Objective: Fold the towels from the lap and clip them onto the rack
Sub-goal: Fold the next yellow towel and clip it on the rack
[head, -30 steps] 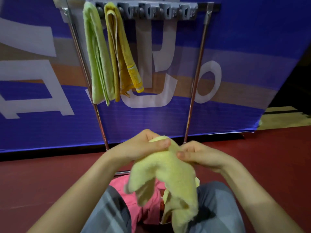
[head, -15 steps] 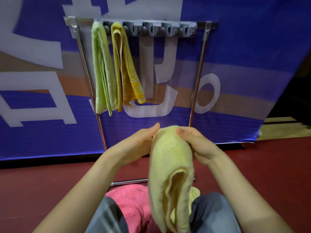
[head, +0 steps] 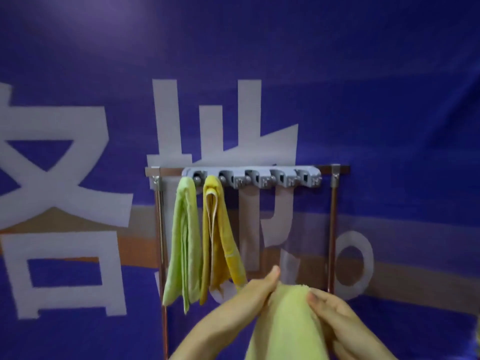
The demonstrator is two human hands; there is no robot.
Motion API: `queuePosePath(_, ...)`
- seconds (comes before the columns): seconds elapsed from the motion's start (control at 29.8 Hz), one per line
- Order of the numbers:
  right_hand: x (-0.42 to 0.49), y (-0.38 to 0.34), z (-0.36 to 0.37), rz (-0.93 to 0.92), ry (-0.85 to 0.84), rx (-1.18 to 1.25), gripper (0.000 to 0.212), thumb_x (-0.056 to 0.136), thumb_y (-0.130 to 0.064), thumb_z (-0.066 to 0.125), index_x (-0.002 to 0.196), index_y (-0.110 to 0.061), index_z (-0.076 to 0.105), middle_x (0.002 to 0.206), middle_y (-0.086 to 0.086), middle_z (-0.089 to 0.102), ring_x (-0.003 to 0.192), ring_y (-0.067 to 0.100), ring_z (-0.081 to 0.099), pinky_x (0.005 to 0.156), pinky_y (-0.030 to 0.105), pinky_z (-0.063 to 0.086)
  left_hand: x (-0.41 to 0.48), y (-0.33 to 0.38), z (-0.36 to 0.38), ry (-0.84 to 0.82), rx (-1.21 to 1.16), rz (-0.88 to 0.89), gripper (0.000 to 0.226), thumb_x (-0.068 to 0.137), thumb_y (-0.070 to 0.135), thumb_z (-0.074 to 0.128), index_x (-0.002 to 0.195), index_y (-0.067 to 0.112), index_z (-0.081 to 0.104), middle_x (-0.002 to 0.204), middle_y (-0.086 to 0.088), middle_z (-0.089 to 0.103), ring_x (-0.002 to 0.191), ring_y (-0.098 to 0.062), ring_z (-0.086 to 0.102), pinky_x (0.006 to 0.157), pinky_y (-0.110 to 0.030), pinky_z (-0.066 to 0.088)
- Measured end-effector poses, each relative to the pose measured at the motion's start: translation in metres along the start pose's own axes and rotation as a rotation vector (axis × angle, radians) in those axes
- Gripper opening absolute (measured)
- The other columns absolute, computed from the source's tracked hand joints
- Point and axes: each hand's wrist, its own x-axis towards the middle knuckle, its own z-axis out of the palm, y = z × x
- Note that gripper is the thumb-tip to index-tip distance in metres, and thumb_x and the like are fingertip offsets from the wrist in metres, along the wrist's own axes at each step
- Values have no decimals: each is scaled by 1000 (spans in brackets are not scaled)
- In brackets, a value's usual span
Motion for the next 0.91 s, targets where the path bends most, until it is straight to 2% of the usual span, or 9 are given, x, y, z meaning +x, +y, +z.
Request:
queuePosePath(0.07, 29, -20, 2, -17, -35, -47, 20, 76, -12, 61, 90, -1, 69, 70, 11, 74, 59, 14, 70, 46, 16, 50, 22, 18, -21, 6, 8, 4, 64, 83, 67, 33, 99, 13, 64, 118, -7, 62, 116, -19, 53, 107, -34, 32)
queuePosePath(0.13, 52, -31, 0, -43, -63, 5, 37, 67, -22, 68, 95, 2, 69, 81, 15, 74, 68, 17, 71, 52, 18, 52, 36, 32, -32, -29, -14, 22, 59, 92, 49, 25, 103, 3, 61, 115, -16, 65, 113, -21, 56, 102, -33, 37)
queuePosePath(0.23, 89, -50, 6, -102, -47, 76, 24, 80, -11, 54, 77, 3, 74, 78, 14, 74, 67, 16, 71, 47, 17, 51, 65, 52, -42, 37, -25, 107, 77, 76, 71, 21, 95, 15, 70, 108, -14, 68, 106, -18, 61, 97, -32, 43)
queuePosePath(0.3, 134, -61, 12, -132, -47, 80, 38, 88, -5, 42, 70, 1, 74, 75, 13, 74, 65, 17, 71, 46, 18, 51, 99, 61, -62, 95, -36, 170, 87, 65, 86, 22, 96, 21, 71, 112, -10, 68, 111, -18, 60, 108, -37, 36)
queuePosePath(0.4, 186, -73, 13, -173, 62, 18, 24, 89, -9, 49, 82, 2, 69, 66, 12, 73, 67, 23, 68, 60, 29, 53, 144, 68, -82, 216, -131, 197, 85, 73, 79, 16, 105, 21, 69, 113, -6, 67, 109, -16, 61, 108, -37, 36)
queuePosePath(0.54, 245, -88, 20, -197, 115, -25, 24, 91, -16, 50, 96, 0, 66, 88, 21, 71, 79, 27, 66, 75, 33, 52, 183, 87, -104, 388, -215, 238, 77, 83, 70, 18, 114, 15, 63, 115, -10, 66, 107, -18, 61, 105, -37, 40)
queuePosePath(0.67, 290, -93, 34, -213, 131, -107, 17, 92, -19, 49, 87, -10, 63, 81, 8, 65, 72, 16, 59, 60, 22, 48, 207, 91, -130, 561, -158, 307, 70, 90, 58, 16, 110, 10, 63, 114, -3, 63, 110, -17, 55, 106, -32, 35)
queuePosePath(0.84, 328, -94, 38, -209, 194, -237, 25, 94, -23, 47, 100, -4, 60, 76, 4, 58, 64, 11, 51, 43, 12, 44, 238, 82, -145, 675, -127, 341, 69, 92, 55, 15, 128, 6, 48, 136, -11, 48, 128, -23, 42, 113, -36, 24)
queuePosePath(0.91, 337, -92, 34, -182, 225, -225, 24, 93, -26, 48, 83, -7, 59, 71, 3, 58, 62, 11, 52, 40, 10, 41, 251, 84, -146, 688, -155, 326, 69, 91, 55, 16, 120, 4, 53, 129, -9, 54, 120, -22, 48, 111, -37, 29)
